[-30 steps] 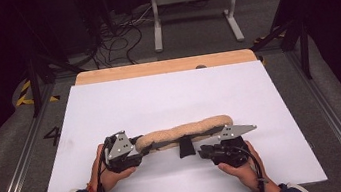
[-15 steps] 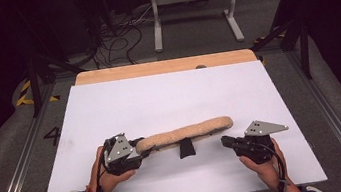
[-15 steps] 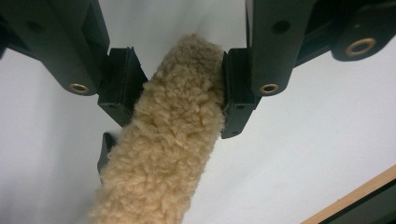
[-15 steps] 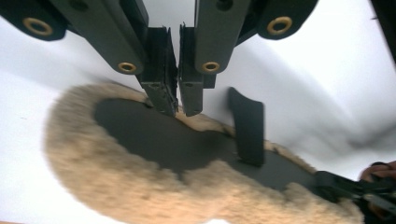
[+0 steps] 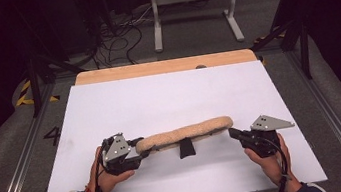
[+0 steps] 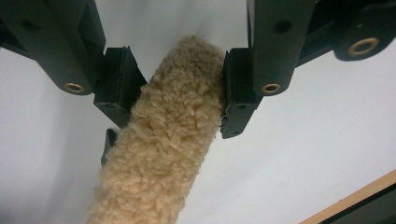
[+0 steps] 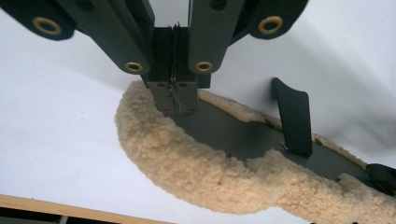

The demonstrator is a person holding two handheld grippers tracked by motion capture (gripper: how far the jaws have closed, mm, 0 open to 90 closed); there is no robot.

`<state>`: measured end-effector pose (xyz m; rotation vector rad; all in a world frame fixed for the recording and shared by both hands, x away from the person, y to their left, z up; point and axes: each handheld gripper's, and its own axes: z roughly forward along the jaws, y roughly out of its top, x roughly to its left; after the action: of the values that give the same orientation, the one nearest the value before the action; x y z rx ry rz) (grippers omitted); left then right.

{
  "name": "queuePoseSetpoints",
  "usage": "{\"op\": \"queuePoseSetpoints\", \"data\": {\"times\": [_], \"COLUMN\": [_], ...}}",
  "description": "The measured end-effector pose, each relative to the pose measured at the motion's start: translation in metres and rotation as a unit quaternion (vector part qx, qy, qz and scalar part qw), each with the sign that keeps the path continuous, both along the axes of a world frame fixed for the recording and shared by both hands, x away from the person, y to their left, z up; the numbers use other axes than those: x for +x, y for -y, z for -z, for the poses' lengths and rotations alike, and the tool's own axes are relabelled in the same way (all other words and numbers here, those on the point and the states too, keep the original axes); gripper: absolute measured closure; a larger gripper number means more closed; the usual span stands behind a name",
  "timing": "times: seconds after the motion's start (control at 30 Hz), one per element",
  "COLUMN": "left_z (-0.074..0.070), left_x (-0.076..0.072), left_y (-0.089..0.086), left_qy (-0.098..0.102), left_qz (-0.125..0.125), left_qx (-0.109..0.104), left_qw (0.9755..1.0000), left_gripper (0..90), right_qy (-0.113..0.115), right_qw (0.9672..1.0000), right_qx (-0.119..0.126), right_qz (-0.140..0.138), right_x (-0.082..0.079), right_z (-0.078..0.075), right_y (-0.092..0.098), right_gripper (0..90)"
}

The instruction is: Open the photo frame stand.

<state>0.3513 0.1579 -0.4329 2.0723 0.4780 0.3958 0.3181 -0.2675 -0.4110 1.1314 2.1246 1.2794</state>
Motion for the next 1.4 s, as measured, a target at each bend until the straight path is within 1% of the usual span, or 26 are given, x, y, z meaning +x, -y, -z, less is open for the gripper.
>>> {"op": "queuePoseSetpoints", "data": {"times": [0.07, 0.23, 0.3, 0.47, 0.63, 0.9, 1.07, 1.1, 1.2, 1.4], "left_z": [0.000, -0.001, -0.001, -0.002, -0.003, -0.003, -0.003, -0.003, -0.003, -0.004], "left_x": [0.000, 0.000, -0.001, -0.004, -0.007, -0.008, -0.010, -0.010, -0.010, -0.011], "left_y": [-0.001, -0.001, -0.002, -0.005, -0.013, -0.015, -0.014, -0.014, -0.016, -0.016], "left_qy": [0.000, 0.001, 0.004, 0.003, 0.004, 0.004, 0.006, 0.007, 0.006, 0.007], "left_qz": [0.001, 0.003, 0.006, 0.005, -0.001, -0.004, -0.004, -0.003, -0.002, 0.002], "left_qx": [0.000, 0.000, 0.004, 0.003, -0.003, -0.002, 0.002, 0.002, 0.000, 0.001], "left_qw": [1.0000, 1.0000, 1.0000, 1.0000, 1.0000, 1.0000, 1.0000, 1.0000, 1.0000, 1.0000], "left_gripper": [53.1, 51.3, 50.7, 49.6, 49.6, 49.8, 52.0, 53.7, 57.7, 61.4], "right_qy": [-0.002, 0.000, 0.002, 0.003, 0.000, 0.004, 0.006, 0.010, 0.012, 0.013], "right_qw": [1.0000, 1.0000, 1.0000, 1.0000, 0.9999, 0.9999, 0.9999, 0.9999, 0.9998, 0.9996], "right_qx": [0.003, 0.003, 0.002, 0.005, 0.008, 0.009, 0.009, 0.008, 0.011, 0.012], "right_qz": [0.000, 0.001, 0.001, 0.003, 0.006, 0.007, 0.009, 0.010, 0.014, 0.021], "right_x": [0.001, 0.001, 0.000, 0.001, 0.002, 0.004, 0.004, 0.005, 0.006, 0.010], "right_z": [0.000, 0.000, 0.000, 0.000, 0.000, -0.001, -0.001, -0.002, -0.003, -0.004], "right_y": [0.001, 0.001, 0.001, 0.002, 0.002, 0.001, 0.002, 0.003, 0.004, 0.003], "right_gripper": [90.0, 90.0, 90.0, 90.0, 90.0, 90.0, 90.0, 90.0, 90.0, 90.0]}}
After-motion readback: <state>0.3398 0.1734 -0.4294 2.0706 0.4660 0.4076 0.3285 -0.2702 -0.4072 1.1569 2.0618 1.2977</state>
